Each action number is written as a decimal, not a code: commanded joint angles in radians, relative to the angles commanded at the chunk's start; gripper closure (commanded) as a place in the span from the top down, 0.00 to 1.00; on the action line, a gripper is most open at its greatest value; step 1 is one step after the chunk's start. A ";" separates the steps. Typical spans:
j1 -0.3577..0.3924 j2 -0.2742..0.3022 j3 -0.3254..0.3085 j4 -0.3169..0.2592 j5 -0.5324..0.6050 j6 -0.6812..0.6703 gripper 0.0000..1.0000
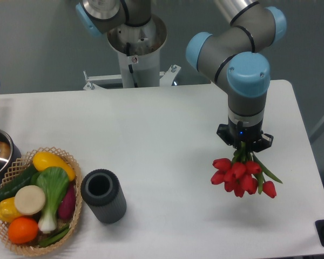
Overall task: Insert the flowers into the vase
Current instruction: 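Lift the bunch of red tulips held in the gripper slightly upward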
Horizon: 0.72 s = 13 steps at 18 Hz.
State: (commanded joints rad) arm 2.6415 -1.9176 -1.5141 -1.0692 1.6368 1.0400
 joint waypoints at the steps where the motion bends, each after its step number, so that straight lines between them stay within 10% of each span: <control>1: 0.000 0.008 0.006 0.000 -0.009 0.000 0.00; 13: 0.028 0.066 0.046 0.032 -0.369 -0.034 0.00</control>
State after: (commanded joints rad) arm 2.6691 -1.8515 -1.4680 -1.0370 1.2675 1.0064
